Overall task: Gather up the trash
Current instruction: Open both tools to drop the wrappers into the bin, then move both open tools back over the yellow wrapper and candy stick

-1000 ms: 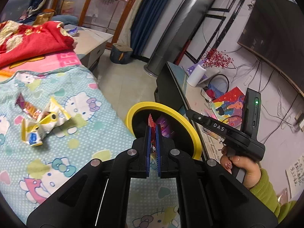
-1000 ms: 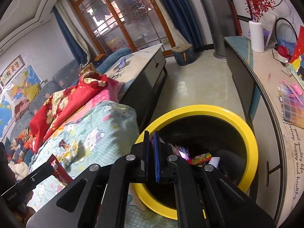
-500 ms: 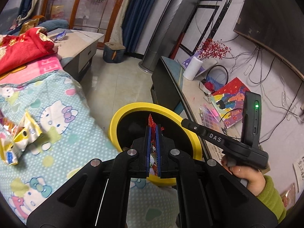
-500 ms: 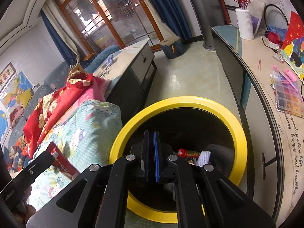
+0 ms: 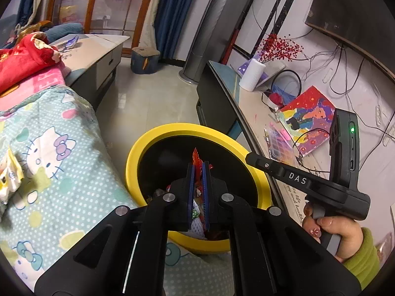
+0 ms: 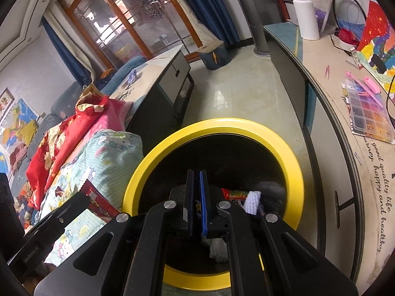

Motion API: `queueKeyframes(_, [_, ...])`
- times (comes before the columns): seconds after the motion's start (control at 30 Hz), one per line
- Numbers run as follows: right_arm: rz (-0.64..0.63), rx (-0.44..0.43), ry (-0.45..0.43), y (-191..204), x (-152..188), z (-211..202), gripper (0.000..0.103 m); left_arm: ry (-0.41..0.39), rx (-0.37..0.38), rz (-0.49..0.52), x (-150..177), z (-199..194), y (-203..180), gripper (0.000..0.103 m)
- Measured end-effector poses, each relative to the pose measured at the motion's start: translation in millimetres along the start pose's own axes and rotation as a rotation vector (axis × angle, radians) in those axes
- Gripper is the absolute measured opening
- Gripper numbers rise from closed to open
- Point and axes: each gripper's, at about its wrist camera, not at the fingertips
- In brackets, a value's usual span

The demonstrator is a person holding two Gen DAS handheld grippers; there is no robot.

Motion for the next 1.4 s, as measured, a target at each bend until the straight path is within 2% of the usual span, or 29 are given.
queueKeyframes(0.13, [-0.002,-0.001,0.015,-6,0,3,0.005,0.012,0.0,0.003,1,7,0,0.003])
queueKeyframes(0.3, [-0.006,-0.005,0.024,-10,-1,5,0.006,0.029,0.002,0.001,3,10,4,0.028])
queueKeyframes(0.37, [-0.005,-0.003,0.026,-11,-1,5,0.013,0.034,0.005,-0.003,3,11,5,0.036])
queueKeyframes(0.43, [-0.005,-0.004,0.029,-12,-1,6,0.025,0.037,0.002,-0.007,4,10,6,0.04])
queueKeyframes(0.53, [-0.006,0.002,0.031,-12,0,6,0.025,0.038,-0.002,-0.013,4,9,6,0.051])
queueKeyframes(0.67, [-0.01,0.004,0.028,-11,0,5,0.03,0.036,-0.011,-0.009,5,4,5,0.074])
queueKeyframes(0.8, [-0.014,0.006,0.024,-10,0,3,0.038,0.036,-0.014,-0.002,5,0,4,0.085])
queueKeyframes(0.87, [-0.009,0.01,0.02,-10,-1,2,0.045,0.032,-0.026,0.004,6,-3,4,0.09])
queueKeyframes(1.1, [-0.002,0.02,0.0,-10,-5,-6,0.058,-0.005,-0.056,0.017,8,-15,2,0.092])
queueKeyframes(1.4, [-0.025,0.023,-0.026,0,-8,-17,0.065,-0.057,-0.098,0.07,9,-38,-5,0.092])
Point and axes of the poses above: each gripper's, at about its wrist camera, not at the fingertips, and z roughly the way its jaws point, y to its left, x to its underside, and after that the axes turned 14 degrees about x, right-handed
